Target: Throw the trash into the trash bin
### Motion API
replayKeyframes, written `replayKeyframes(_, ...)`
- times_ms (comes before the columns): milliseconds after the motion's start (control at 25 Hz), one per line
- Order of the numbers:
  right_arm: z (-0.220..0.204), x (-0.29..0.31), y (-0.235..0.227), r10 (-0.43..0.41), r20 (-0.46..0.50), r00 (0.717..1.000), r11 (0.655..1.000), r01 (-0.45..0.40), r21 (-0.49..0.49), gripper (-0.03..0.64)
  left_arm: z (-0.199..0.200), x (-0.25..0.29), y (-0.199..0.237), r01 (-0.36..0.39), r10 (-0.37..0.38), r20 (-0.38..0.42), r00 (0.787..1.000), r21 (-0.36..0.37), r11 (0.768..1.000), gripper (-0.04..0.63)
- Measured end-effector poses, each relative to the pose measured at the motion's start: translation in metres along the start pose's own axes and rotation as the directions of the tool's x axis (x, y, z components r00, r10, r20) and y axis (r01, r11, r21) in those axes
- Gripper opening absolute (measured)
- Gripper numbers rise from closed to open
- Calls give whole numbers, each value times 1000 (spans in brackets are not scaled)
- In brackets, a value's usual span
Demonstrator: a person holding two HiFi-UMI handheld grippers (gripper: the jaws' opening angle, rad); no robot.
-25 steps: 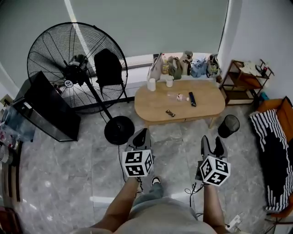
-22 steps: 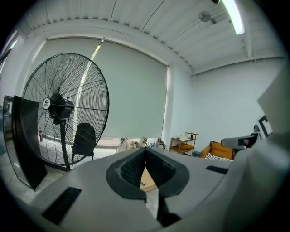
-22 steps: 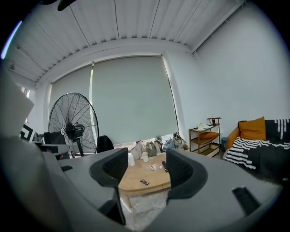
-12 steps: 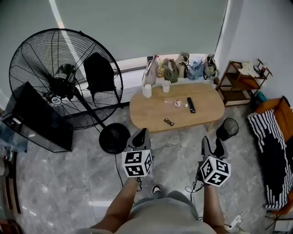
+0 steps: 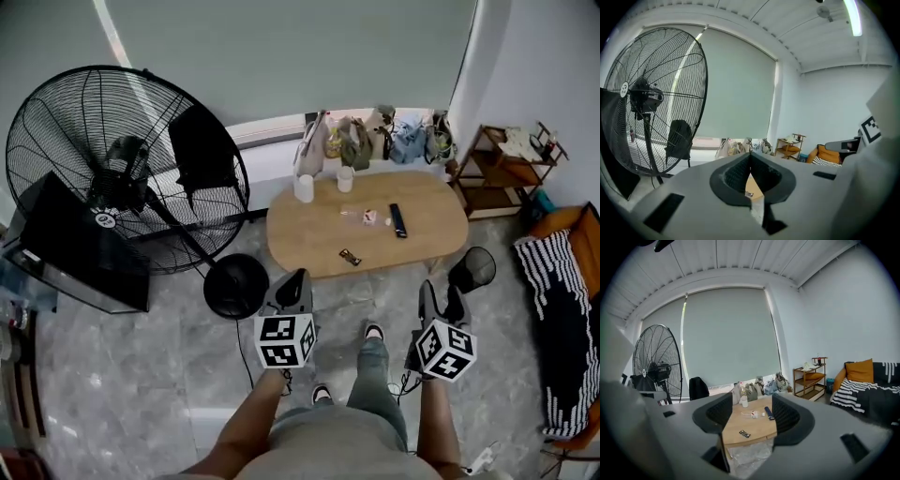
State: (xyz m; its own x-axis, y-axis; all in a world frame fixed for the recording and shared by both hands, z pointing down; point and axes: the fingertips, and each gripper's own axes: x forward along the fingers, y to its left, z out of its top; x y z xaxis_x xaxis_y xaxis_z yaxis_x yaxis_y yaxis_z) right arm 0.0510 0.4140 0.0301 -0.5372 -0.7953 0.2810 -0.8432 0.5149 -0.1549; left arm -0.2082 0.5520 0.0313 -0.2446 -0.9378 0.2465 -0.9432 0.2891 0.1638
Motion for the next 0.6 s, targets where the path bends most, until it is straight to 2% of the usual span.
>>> replayKeyframes(280, 23, 83, -16, 50, -10, 999, 999, -50, -16, 270, 6, 53, 9, -71, 71, -5, 997, -22, 997, 18)
replayKeyframes(600, 57, 190, -34, 160, -53, 986, 985, -163, -56, 270, 25, 143, 3, -164, 164, -15, 986, -59, 985, 18)
